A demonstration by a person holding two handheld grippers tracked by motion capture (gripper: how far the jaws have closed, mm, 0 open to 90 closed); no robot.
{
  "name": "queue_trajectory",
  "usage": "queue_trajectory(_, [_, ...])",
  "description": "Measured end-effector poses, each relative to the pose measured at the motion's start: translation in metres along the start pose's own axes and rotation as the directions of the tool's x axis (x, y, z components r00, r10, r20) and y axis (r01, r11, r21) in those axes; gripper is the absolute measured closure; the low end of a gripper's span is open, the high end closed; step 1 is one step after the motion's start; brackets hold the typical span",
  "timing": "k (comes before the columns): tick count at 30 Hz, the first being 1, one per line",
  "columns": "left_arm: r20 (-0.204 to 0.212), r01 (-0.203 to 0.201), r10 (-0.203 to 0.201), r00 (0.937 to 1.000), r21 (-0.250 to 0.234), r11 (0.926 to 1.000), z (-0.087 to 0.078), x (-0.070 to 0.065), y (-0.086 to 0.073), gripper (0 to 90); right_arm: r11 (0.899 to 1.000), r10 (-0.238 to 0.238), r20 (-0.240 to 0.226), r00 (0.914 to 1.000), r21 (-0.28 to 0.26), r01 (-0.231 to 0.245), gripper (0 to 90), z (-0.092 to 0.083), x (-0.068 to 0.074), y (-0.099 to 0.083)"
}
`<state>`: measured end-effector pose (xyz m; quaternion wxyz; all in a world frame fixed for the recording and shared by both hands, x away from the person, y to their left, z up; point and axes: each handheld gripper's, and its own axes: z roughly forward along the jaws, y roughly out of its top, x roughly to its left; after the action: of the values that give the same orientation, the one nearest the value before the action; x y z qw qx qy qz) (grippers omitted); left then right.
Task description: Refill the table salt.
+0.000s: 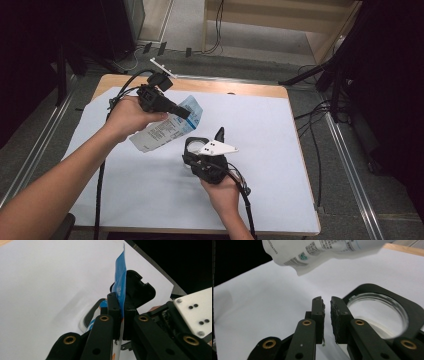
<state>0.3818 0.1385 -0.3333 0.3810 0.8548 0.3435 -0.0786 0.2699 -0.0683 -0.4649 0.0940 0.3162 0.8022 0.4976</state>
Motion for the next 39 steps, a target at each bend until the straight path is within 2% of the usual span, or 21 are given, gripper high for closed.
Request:
queue_trajectory(5, [-0.001, -0.027, 0.027, 0.9996, -0.031, 0.9992, -0.003, 0.002, -0.003, 90.0, 1.0, 0.025, -0.037, 0.999, 0.012, -0.024, 80.8, -0.012, -0.009, 0.0])
queue_trajectory(6, [-0.005, -0.037, 0.036, 0.9993, -0.038, 0.9986, -0.003, 0.003, -0.003, 90.0, 1.0, 0.019, -0.042, 0.999, 0.013, -0.018, 80.6, -0.013, -0.01, 0.0])
queue_trajectory(9, [-0.006, -0.031, 0.03, 0.9995, -0.051, 0.9983, -0.003, 0.005, -0.006, 90.0, 0.999, -0.008, -0.04, 0.9992, 0.032, 0.01, 78.9, -0.02, -0.011, -0.003])
queue_trajectory(16, [-0.009, -0.03, 0.029, 0.9995, -0.082, 0.9962, -0.008, 0.016, -0.012, 90.0, 0.998, -0.027, -0.069, 0.9973, 0.052, 0.03, 75.8, -0.036, -0.012, -0.01])
queue_trajectory(19, [-0.017, -0.021, 0.02, 0.9996, -0.089, 0.9958, -0.01, 0.023, -0.017, 90.0, 0.998, -0.025, -0.083, 0.9963, 0.049, 0.029, 74.9, -0.042, -0.015, -0.012])
queue_trajectory(23, [-0.035, 0.008, -0.011, 0.9993, -0.089, 0.996, -0.012, 0.037, -0.021, 90.0, 0.999, -0.009, -0.076, 0.9971, 0.033, 0.012, 74.6, -0.049, -0.021, -0.015])
queue_trajectory(29, [-0.073, 0.039, -0.047, 0.9963, -0.104, 0.9938, -0.017, 0.057, -0.024, 90.0, 0.998, -0.017, -0.072, 0.9972, 0.064, 0.022, 74.6, -0.057, -0.025, -0.023])
queue_trajectory(32, [-0.075, 0.053, -0.063, 0.9952, -0.122, 0.9911, -0.018, 0.067, -0.025, 90.0, 0.997, -0.014, -0.062, 0.998, 0.071, 0.019, 74.6, -0.063, -0.029, -0.027])
queue_trajectory(39, [-0.103, 0.055, -0.069, 0.9923, -0.131, 0.9899, -0.01, 0.081, -0.024, 90.0, 0.998, 0.011, -0.052, 0.9986, 0.065, -0.008, 74.6, -0.067, -0.041, -0.028])
